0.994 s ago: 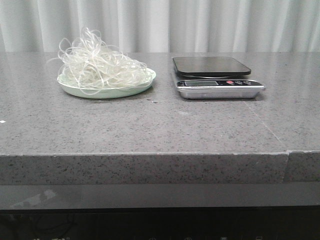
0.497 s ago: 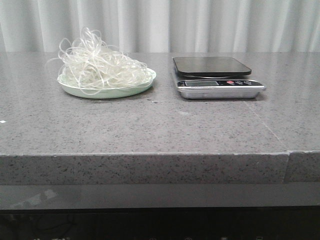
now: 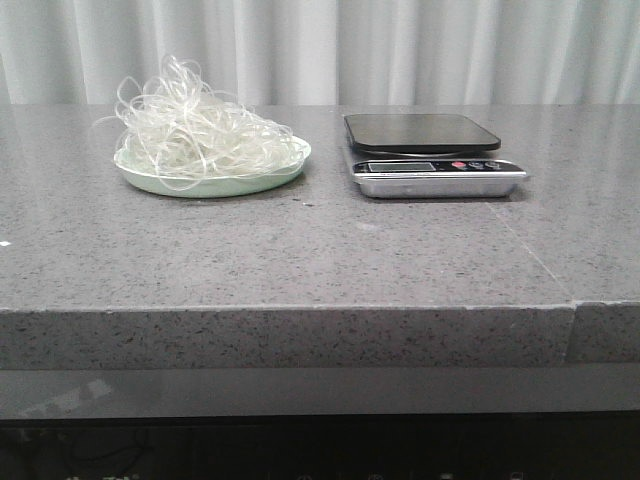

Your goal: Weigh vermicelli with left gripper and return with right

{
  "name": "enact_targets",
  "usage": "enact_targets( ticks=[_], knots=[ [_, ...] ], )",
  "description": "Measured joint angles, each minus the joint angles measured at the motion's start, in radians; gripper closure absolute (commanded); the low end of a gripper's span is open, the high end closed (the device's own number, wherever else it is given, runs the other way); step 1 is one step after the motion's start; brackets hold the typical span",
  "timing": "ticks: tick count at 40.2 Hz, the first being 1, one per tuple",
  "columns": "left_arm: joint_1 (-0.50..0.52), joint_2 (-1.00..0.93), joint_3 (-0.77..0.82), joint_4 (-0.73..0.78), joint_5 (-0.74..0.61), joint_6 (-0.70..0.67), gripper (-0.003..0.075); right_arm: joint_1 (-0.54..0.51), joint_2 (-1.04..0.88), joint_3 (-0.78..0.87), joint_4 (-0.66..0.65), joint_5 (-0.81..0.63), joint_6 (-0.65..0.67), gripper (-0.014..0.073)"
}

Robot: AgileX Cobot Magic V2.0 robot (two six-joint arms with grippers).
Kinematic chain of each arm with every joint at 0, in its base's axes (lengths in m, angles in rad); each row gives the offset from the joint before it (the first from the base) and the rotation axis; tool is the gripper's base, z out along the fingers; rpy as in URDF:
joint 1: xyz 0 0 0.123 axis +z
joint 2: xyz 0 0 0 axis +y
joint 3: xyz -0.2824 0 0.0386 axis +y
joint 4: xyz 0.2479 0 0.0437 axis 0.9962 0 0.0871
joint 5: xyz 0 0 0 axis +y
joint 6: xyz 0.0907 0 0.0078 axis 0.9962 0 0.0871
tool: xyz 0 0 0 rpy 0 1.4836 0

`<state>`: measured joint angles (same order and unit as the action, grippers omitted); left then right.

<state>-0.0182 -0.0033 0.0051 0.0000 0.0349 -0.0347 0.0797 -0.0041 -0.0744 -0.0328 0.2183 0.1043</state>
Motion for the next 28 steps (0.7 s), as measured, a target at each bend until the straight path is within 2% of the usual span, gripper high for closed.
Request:
enact_targets(
  ticks=[6, 12, 28],
  knots=[
    [0.0, 0.0, 0.0, 0.0, 0.0, 0.0, 0.0564, -0.014, -0.008, 0.086, 0.0, -0.091, 0.0, 0.043],
    [0.0, 0.0, 0.0, 0.0, 0.0, 0.0, 0.0564, -0.016, -0.008, 0.101, 0.0, -0.148, 0.002, 0.043],
    [0.0, 0.0, 0.0, 0.0, -0.002, 0.0, 0.0564, -0.016, -0.008, 0.101, 0.004, -0.161, 0.002, 0.043]
  ],
)
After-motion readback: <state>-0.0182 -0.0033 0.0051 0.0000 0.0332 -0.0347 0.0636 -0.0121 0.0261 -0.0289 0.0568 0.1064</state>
